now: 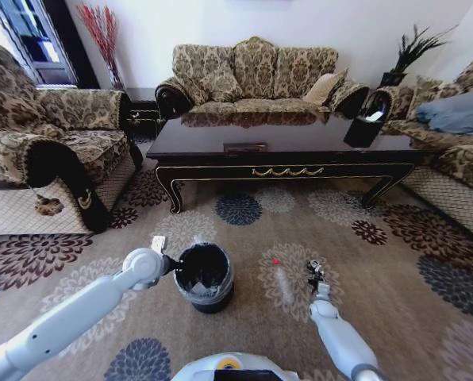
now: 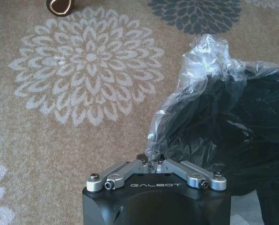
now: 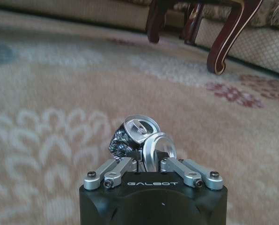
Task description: Move to the front of the table and pick up the trash from the floor, then place it into the trash bin.
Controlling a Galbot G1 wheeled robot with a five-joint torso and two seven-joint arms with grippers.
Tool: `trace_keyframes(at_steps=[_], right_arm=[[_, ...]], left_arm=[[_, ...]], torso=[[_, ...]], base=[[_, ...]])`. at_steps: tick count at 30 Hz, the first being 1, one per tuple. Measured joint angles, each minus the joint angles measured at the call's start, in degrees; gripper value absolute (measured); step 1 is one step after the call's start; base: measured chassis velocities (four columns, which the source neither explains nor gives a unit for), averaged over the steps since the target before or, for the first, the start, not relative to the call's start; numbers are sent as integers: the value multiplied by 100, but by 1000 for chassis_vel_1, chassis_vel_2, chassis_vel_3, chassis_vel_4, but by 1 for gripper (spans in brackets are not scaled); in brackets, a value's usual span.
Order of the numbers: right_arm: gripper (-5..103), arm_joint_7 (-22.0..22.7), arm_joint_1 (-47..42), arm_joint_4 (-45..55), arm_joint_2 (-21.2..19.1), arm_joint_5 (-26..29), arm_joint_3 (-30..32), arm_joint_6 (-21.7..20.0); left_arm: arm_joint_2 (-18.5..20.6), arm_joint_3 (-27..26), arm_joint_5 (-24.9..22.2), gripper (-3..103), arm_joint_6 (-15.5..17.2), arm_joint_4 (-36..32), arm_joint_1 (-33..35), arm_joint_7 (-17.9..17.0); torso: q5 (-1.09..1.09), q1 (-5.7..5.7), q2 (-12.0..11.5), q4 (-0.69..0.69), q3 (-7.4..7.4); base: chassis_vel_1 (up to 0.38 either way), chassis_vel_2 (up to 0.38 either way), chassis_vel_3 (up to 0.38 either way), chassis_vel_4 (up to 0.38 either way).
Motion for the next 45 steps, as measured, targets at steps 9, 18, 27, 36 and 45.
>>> trace_keyframes(at_steps=[9,18,27,36,45], right_arm=[[17,45,-1025,2003,-738,569,72,-312],[17,79,-2505,4226,-1226,690,582,-343],[17,172,-3486,5918,-1272,634,898,-369],[17,163,-4453,7135,-1057,197,927,-325],[17,176,-4726,7828,-956,17,774,-393]], left_arm=[[-84,382,-32,2,0,27,-416,-12],[-694,1449,-249,2,0,400,-1630,-205],[-1395,2132,-429,2,-15,765,-2344,-329],[-1974,2657,-583,2,-100,1204,-2778,-397],[-2363,3036,-661,2,-144,1495,-3123,-449]], torso=[[-4,0,0,1,-1],[-2,0,0,-2,0],[-2,0,0,-2,0],[-3,0,0,-1,0],[-2,0,0,0,0]], base=[[0,0,0,0],[0,0,0,0],[0,0,0,0],[0,0,0,0],[0,0,0,0]])
